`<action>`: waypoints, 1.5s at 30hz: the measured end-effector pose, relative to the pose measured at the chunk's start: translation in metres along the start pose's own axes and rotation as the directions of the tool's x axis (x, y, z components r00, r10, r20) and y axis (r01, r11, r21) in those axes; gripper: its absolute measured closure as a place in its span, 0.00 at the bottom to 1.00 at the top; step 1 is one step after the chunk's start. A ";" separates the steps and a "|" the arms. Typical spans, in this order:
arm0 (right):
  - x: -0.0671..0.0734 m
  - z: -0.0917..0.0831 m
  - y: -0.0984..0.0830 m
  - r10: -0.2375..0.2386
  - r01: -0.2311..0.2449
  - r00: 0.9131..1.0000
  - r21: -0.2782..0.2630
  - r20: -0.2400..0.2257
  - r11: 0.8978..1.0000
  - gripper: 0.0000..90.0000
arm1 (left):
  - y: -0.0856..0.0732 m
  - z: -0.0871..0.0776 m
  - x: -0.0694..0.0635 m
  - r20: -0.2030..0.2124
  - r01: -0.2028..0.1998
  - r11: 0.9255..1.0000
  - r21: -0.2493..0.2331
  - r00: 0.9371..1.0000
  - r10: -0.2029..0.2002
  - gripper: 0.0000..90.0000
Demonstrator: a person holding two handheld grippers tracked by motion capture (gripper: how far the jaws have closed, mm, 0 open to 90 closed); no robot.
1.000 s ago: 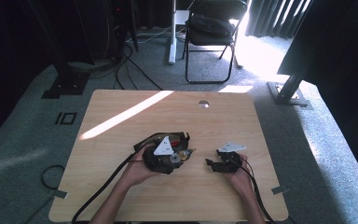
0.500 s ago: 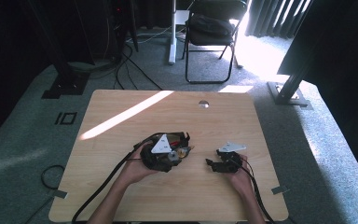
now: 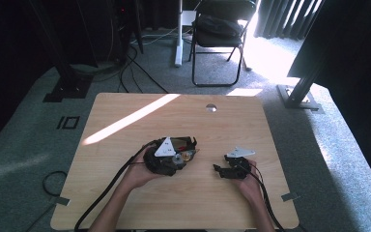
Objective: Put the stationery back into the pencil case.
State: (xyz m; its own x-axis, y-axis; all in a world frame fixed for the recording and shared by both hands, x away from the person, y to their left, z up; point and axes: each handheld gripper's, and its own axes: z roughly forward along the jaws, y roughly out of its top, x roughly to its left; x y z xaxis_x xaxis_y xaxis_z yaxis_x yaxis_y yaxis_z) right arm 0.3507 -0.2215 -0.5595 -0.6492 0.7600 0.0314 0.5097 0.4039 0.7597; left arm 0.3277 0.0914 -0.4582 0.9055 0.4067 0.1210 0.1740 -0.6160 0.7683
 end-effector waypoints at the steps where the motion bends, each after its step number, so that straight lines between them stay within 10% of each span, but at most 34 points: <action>1: 0.000 0.000 0.000 -0.001 0.001 1.000 0.000 0.000 1.000 0.35 | 0.000 0.000 0.000 -0.003 -0.001 1.000 0.000 1.000 0.001 0.46; 45: 0.000 0.000 0.000 -0.002 0.002 1.000 0.001 -0.002 1.000 0.35 | -0.005 -0.010 0.022 -0.033 0.020 1.000 -0.007 0.999 -0.020 0.46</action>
State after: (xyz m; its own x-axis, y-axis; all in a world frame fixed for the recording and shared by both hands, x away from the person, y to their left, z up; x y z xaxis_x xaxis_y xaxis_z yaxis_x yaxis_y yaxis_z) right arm 0.3506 -0.2211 -0.5596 -0.6509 0.7585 0.0314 0.5091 0.4055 0.7592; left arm 0.3435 0.1099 -0.4531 0.8887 0.4409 0.1258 0.1896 -0.6031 0.7748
